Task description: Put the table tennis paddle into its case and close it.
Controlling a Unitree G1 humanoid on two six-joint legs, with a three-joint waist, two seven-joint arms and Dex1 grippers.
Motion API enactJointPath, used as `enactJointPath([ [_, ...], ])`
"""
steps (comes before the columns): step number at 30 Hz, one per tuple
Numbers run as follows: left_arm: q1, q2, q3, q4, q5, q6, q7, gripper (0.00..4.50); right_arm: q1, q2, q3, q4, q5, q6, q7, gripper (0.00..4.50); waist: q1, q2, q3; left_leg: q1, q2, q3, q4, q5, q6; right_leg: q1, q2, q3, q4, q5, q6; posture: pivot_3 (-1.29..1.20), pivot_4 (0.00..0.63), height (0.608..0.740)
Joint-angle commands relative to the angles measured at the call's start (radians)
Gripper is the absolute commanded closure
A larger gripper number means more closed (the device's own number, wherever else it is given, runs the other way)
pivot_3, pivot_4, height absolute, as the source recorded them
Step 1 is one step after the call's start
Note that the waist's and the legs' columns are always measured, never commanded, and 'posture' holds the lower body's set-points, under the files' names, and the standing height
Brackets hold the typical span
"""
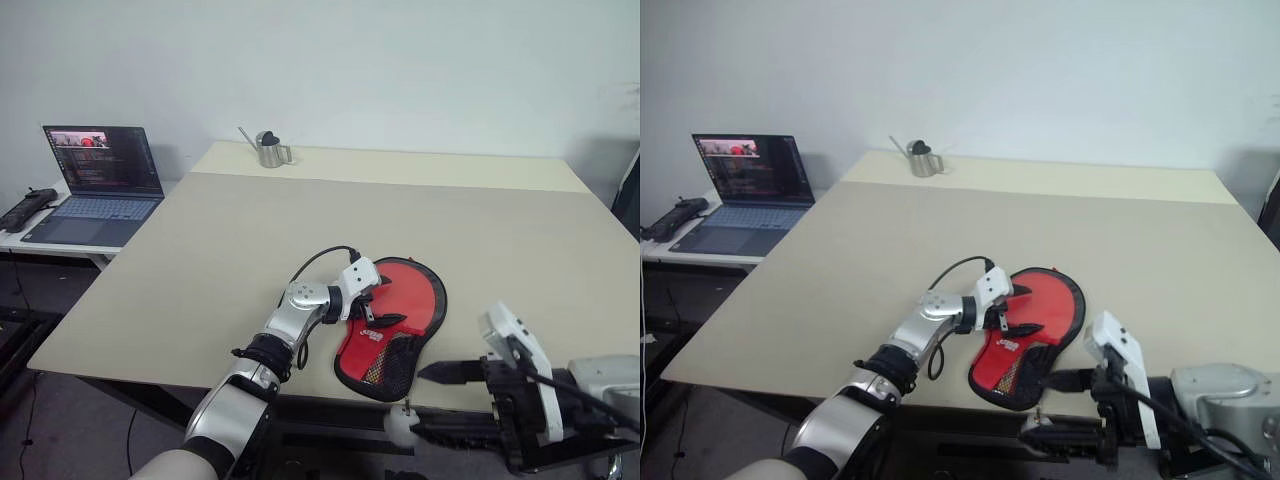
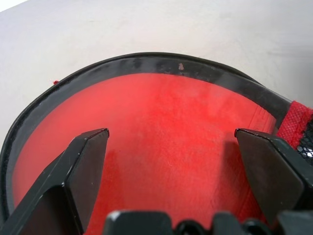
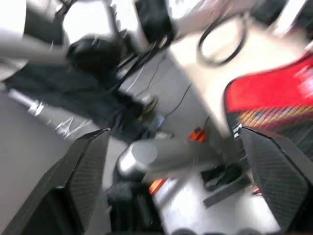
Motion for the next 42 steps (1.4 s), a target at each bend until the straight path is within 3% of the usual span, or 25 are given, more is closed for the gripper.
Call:
enactJointPath([
  [1, 0.043, -0.008, -0.007, -0.093, -0.035, 0.054, -0.052, 0.0, -0.071, 0.009, -0.01, 0.088, -0.08, -0.045, -0.041, 0.02, -0.001, 0.0, 0.0, 0.0, 0.0, 0.0, 0.0, 0.0, 0.0, -0.001, 0.0, 0.0, 0.0, 0.0, 0.0, 0.0, 0.15, 0.74],
  [8, 0.105, 0.109, 0.059, -0.432, -0.169, 0.271, -0.132, 0.0, -0.149, 0.096, 0.069, 0.226, -0.373, -0.093, -0.107, 0.02, -0.015, -0.002, 0.002, -0.003, 0.001, 0.0, -0.005, 0.0, 0.0, -0.006, 0.001, 0.0, 0.0, -0.001, -0.003, 0.0, 0.15, 0.74],
  [12, 0.14, 0.23, 0.128, -0.605, -0.253, 0.425, -0.15, 0.0, -0.136, 0.156, 0.122, 0.261, -0.514, -0.12, -0.099, 0.02, -0.029, -0.001, 0.002, -0.003, 0.002, 0.0, -0.005, 0.0, 0.0, -0.006, 0.001, 0.0, 0.001, -0.001, -0.003, 0.0, 0.15, 0.74],
  [20, 0.25, 0.448, 0.225, -0.744, -0.322, 0.549, -0.157, 0.0, -0.21, 0.327, 0.198, 0.424, -0.663, -0.134, -0.049, 0.02, -0.042, -0.001, 0.004, -0.001, 0.002, 0.0, -0.005, 0.0, 0.0, -0.005, 0.001, 0.0, 0.002, -0.001, -0.004, 0.0, 0.15, 0.74],
  [28, 0.312, 0.537, 0.297, -0.848, -0.399, 0.645, -0.136, 0.0, -0.347, 0.479, 0.28, 0.629, -0.888, -0.202, -0.057, 0.02, -0.041, 0.0, 0.005, -0.002, 0.002, 0.0, -0.005, 0.0, 0.0, -0.006, 0.001, 0.0, 0.001, -0.001, -0.004, 0.0, 0.15, 0.74],
  [42, 0.343, 0.548, 0.302, -0.876, -0.417, 0.638, -0.057, 0.0, -0.426, 0.55, 0.227, 0.708, -1.038, -0.222, -0.038, 0.02, -0.039, 0.0, 0.005, -0.001, 0.002, 0.0, -0.006, 0.0, 0.0, -0.006, 0.001, 0.0, 0.002, 0.002, -0.009, 0.0, 0.15, 0.74],
])
